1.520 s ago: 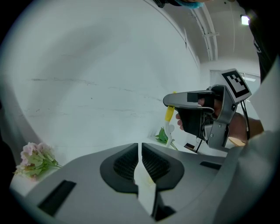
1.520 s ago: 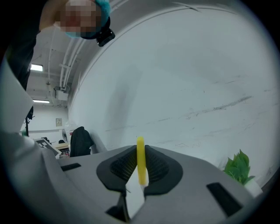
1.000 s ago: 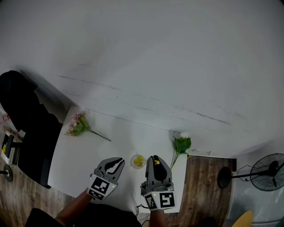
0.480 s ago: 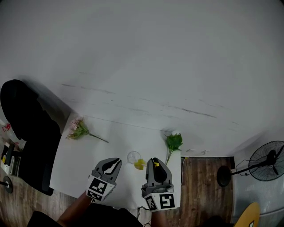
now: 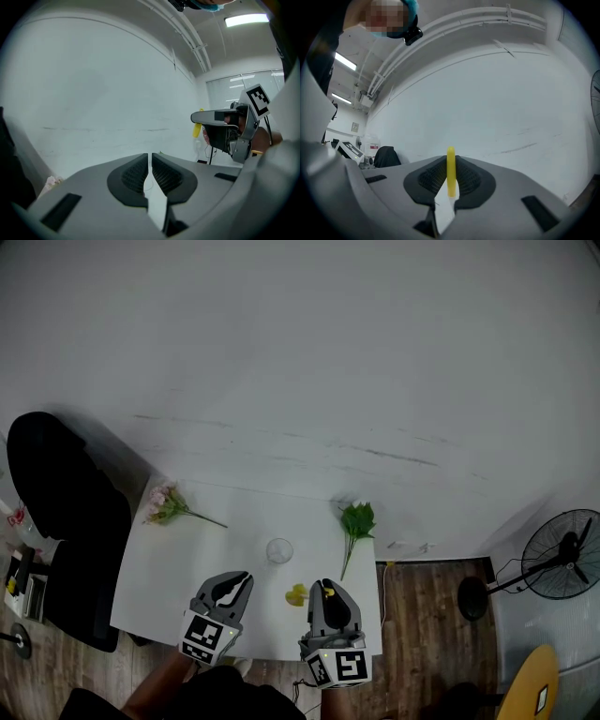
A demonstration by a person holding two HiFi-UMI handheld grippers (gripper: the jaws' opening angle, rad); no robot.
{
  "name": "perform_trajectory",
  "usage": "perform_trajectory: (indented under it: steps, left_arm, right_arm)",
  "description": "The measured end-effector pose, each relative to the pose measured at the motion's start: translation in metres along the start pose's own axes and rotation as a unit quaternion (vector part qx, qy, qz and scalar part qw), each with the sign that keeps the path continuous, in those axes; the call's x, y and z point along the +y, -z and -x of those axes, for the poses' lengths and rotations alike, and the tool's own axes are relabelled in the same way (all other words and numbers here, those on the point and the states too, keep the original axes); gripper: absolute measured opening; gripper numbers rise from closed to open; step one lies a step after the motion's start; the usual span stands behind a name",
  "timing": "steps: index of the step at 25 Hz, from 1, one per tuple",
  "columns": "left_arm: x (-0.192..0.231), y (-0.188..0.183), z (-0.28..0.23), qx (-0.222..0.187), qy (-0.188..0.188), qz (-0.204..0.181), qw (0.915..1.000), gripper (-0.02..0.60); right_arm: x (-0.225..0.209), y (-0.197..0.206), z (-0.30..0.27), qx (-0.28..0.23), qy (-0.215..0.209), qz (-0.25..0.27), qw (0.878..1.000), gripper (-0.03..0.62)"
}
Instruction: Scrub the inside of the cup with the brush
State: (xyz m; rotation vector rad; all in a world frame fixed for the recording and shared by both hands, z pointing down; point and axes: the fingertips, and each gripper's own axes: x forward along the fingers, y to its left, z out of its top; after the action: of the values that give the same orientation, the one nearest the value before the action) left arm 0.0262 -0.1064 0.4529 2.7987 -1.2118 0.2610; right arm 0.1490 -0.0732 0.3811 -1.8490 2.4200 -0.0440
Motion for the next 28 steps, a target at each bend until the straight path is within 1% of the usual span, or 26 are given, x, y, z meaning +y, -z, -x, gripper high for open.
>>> perform_trajectory:
  steps: [16, 22, 28]
  left_arm:
    - [-0.069, 0.006, 0.100, -0.021, -0.009, -0.010, 0.9997, 0.043]
    - [-0.084, 0.009, 0.129, -0.027, -0.017, -0.015, 0.9994, 0.043]
    - [-0.094, 0.017, 0.149, -0.024, -0.019, -0.015, 0.9994, 0.043]
  right_arm:
    - [0.035, 0.020, 0.127, 0.007, 0.015, -0.004, 1.000, 0.064]
    - [0.047, 0.031, 0.159, 0.013, 0.016, -0.005, 1.000, 0.064]
    - [0.056, 0.045, 0.181, 0.022, 0.019, -0.010, 1.000, 0.064]
